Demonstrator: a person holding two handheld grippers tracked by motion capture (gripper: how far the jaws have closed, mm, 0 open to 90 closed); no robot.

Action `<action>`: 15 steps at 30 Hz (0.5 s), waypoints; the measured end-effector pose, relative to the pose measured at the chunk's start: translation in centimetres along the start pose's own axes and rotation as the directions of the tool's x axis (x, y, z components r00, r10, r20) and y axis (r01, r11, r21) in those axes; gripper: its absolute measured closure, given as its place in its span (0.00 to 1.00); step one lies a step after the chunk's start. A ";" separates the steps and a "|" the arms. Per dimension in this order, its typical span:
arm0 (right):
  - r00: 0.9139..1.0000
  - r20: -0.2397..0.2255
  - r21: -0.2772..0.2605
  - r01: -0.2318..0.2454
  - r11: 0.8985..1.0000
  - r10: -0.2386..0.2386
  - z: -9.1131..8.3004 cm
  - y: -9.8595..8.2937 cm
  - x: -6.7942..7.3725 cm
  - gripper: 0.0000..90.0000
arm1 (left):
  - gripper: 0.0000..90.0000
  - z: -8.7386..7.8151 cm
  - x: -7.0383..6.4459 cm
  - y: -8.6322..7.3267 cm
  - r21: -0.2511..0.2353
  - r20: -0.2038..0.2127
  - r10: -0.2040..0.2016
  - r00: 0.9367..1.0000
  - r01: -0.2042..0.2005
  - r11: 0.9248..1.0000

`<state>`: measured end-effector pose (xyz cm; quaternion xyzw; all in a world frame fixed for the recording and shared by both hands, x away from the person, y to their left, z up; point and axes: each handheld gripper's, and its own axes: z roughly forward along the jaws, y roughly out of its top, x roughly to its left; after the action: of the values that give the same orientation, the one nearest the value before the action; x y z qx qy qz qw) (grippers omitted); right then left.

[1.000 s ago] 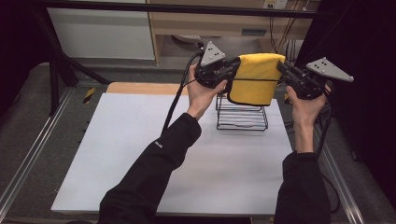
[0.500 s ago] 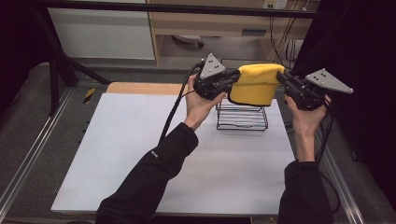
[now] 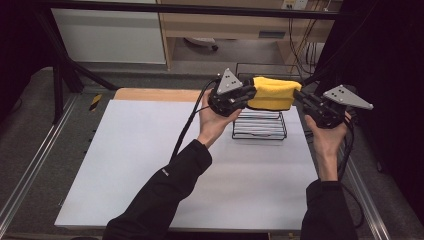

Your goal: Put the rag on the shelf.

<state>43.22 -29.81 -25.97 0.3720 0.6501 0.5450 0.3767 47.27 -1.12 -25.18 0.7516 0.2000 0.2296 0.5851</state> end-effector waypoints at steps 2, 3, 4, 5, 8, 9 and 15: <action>1.000 -0.003 0.005 0.000 1.000 0.000 0.1 -0.3 0.0 0.93 | 0.85 0.0 0.0 -0.1 0.011 0.005 0.001 1.000 -0.001 1.000; 1.000 -0.004 0.006 0.003 1.000 -0.003 0.1 -0.4 -0.1 0.93 | 0.85 0.0 0.0 -0.1 0.015 0.009 -0.001 1.000 0.001 1.000; 1.000 -0.007 0.008 0.001 1.000 -0.001 0.1 -0.6 -0.1 0.93 | 0.84 0.0 0.0 -0.1 0.022 0.013 -0.010 1.000 0.010 1.000; 1.000 -0.008 0.011 0.001 1.000 -0.001 0.2 -0.7 -0.1 0.93 | 0.83 -0.1 0.0 -0.1 0.025 0.019 -0.019 1.000 0.018 1.000; 1.000 -0.012 0.013 0.009 1.000 -0.009 0.3 -1.1 -0.1 0.93 | 0.76 -0.4 0.0 0.3 0.041 0.042 -0.056 0.998 0.055 0.998; 1.000 -0.013 0.013 0.015 1.000 -0.015 0.3 -1.2 -0.1 0.93 | 0.73 -0.5 -0.1 0.4 0.047 0.042 -0.055 0.998 0.053 0.997; 0.999 -0.013 0.018 0.030 0.999 -0.030 0.3 -1.6 -0.1 0.93 | 0.69 -0.7 -0.4 0.9 0.074 0.055 -0.067 0.996 0.063 0.995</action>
<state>43.38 -30.00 -27.54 0.3623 0.6628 0.5357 0.3774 46.54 -0.99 -24.17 0.7717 0.2156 0.1813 0.5702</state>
